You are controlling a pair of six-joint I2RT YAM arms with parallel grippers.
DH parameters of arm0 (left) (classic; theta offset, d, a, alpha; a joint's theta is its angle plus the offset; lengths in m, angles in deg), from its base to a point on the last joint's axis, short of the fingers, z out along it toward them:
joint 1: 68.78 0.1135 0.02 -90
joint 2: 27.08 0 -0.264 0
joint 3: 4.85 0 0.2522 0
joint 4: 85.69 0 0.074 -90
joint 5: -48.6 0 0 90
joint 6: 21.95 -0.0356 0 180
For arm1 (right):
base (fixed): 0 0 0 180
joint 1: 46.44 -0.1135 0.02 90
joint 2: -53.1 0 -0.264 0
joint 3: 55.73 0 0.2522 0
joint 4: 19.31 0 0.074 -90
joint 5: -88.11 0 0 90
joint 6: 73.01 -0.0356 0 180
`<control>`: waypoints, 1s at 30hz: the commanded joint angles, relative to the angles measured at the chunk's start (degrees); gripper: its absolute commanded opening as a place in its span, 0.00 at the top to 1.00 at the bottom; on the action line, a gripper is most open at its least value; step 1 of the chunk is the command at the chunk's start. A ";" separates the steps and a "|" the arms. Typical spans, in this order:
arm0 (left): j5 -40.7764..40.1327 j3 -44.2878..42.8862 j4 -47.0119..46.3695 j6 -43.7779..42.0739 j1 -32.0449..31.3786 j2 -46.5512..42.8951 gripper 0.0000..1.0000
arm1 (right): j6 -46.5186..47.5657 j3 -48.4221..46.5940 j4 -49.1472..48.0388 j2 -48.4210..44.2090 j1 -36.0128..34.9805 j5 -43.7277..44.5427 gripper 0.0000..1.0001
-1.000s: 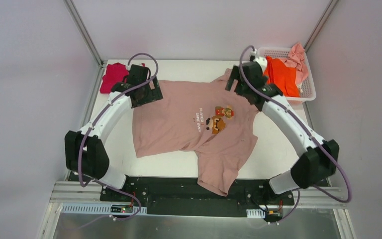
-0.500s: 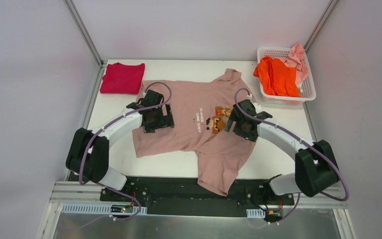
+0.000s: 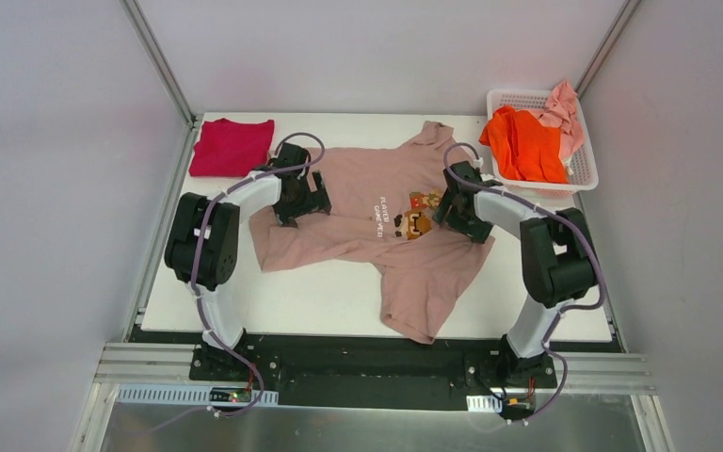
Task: Fold and stack the t-shirts
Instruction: Flatten out the tshirt
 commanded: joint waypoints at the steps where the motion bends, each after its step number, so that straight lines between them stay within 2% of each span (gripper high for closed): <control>1: 0.49 -5.56 -1.12 -3.03 1.23 7.68 0.01 | 1.98 -5.87 -1.56 6.05 2.58 4.17 0.00; 6: 3.41 -10.90 -0.38 -4.62 1.55 10.24 0.01 | 4.67 -11.16 -0.83 7.78 3.54 5.93 0.01; 8: 6.27 -11.63 -0.47 -5.65 1.27 8.88 0.01 | 6.00 -11.68 -1.30 6.21 2.97 4.73 0.01; 12: 6.16 -9.38 -0.37 -7.13 -0.99 1.95 0.01 | 8.01 -11.62 -1.29 0.90 -0.39 6.20 0.01; 18: -2.04 4.48 0.09 -3.71 -3.11 -17.91 0.01 | 5.16 -7.86 3.30 -11.72 -4.85 9.16 0.01; 24: -17.75 21.63 8.49 7.53 -2.69 -40.94 0.01 | -3.32 7.82 0.58 -32.00 -4.83 3.94 0.01; 27: -19.67 29.11 11.27 12.87 -1.13 -50.58 0.01 | -5.26 14.72 -1.11 -42.20 -4.36 1.36 0.00; 30: -21.74 33.56 11.51 17.01 0.91 -55.14 0.01 | -7.06 19.14 -2.69 -48.01 -3.98 1.57 0.01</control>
